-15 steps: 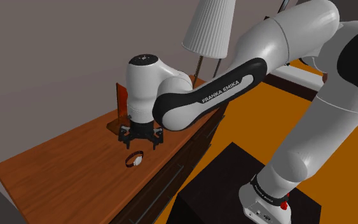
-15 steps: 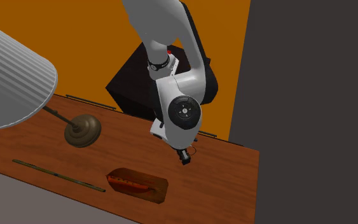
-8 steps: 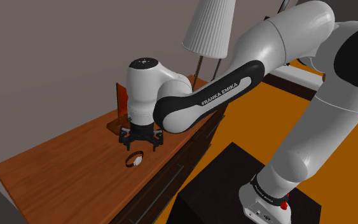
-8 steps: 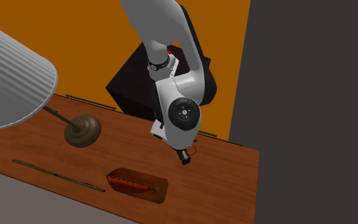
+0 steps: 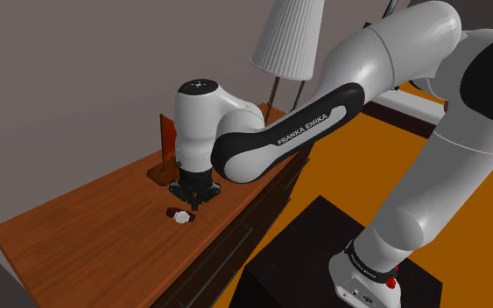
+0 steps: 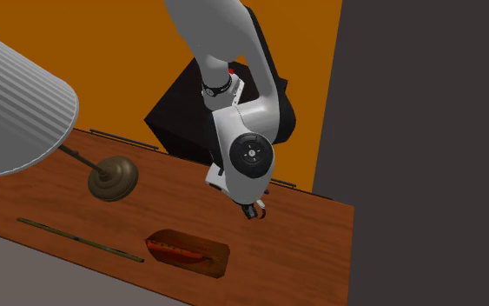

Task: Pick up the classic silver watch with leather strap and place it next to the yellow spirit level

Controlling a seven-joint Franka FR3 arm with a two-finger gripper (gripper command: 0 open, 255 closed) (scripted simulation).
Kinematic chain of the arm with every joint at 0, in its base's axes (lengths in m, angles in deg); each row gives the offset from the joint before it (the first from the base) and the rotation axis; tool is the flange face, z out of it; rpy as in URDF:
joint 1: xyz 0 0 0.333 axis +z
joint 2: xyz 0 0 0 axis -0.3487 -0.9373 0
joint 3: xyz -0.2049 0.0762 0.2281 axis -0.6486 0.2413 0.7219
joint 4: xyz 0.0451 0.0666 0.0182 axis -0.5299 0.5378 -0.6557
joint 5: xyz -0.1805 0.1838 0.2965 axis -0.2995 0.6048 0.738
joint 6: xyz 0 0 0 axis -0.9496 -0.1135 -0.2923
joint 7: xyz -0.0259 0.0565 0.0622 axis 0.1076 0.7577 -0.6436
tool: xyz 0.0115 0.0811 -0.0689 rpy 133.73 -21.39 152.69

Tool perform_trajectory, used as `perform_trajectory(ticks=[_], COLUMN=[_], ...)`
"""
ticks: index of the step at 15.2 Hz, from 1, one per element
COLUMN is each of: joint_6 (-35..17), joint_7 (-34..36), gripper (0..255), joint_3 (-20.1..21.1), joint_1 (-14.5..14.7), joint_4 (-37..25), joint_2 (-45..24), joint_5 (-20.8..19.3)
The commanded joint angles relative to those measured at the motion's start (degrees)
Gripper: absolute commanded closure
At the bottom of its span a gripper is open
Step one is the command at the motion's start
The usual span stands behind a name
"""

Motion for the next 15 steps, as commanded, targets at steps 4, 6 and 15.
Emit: perform_trajectory(ticks=[4, 6, 15], joint_6=[0.0, 16.8, 51.9], joint_7=[0.0, 15.0, 32.3], gripper=[0, 0, 0], joint_3=[0.0, -1.5, -12.0], joint_1=[0.0, 8.0, 32.3], joint_4=[0.0, -13.0, -48.0], joint_2=[0.0, -9.4, -33.1], joint_5=[0.0, -10.7, -20.8])
